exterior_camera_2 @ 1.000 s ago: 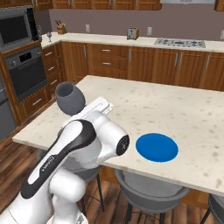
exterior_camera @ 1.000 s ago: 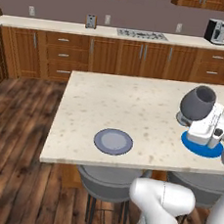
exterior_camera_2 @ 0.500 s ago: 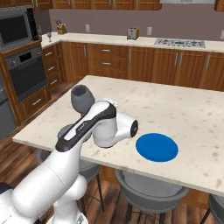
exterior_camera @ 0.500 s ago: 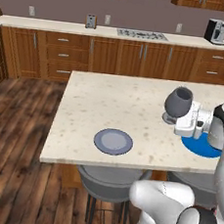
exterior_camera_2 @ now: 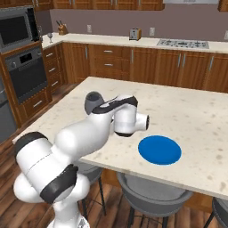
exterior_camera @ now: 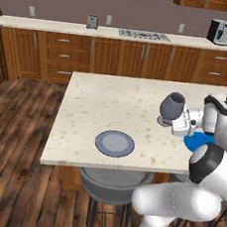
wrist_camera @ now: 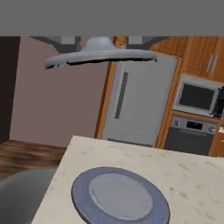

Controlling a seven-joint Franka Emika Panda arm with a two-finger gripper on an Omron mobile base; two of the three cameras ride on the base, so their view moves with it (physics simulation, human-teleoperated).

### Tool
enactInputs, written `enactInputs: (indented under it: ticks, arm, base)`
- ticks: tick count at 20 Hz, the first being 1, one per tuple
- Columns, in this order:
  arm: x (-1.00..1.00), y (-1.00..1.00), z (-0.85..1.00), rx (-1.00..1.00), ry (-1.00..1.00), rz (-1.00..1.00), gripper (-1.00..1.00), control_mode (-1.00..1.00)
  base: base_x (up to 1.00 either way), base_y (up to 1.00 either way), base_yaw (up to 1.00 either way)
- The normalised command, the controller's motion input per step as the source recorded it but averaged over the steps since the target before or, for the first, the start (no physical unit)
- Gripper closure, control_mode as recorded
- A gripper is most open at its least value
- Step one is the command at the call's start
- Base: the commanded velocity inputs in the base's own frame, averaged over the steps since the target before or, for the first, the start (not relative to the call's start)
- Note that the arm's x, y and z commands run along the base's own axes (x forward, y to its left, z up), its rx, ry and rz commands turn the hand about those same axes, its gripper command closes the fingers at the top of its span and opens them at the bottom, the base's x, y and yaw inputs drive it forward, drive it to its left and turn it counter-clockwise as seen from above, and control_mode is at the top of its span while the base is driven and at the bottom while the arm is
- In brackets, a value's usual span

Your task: Retrieve the wine glasses from the counter and place one next to each plate.

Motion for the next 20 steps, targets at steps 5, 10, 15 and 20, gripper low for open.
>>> enactInputs:
  ticks: [5,10,15,20]
  arm:
    - [0.43,0.02,-0.32,-0.2,0.13,0.13,1.0,-1.0]
    - [0.44,0.11,-0.3,-0.22,0.17,0.11,1.0,-1.0]
    - [0.21,0.12,-0.35,-0.01,0.05,0.05,1.0,-1.0]
    - [0.09,0.21,-0.32,-0.08,0.01,0.04,1.0,-1.0]
  base:
    - [0.0,0.0,0.0]
    - [0.0,0.0,0.0]
    - [0.0,0.0,0.0]
    - [0.0,0.0,0.0]
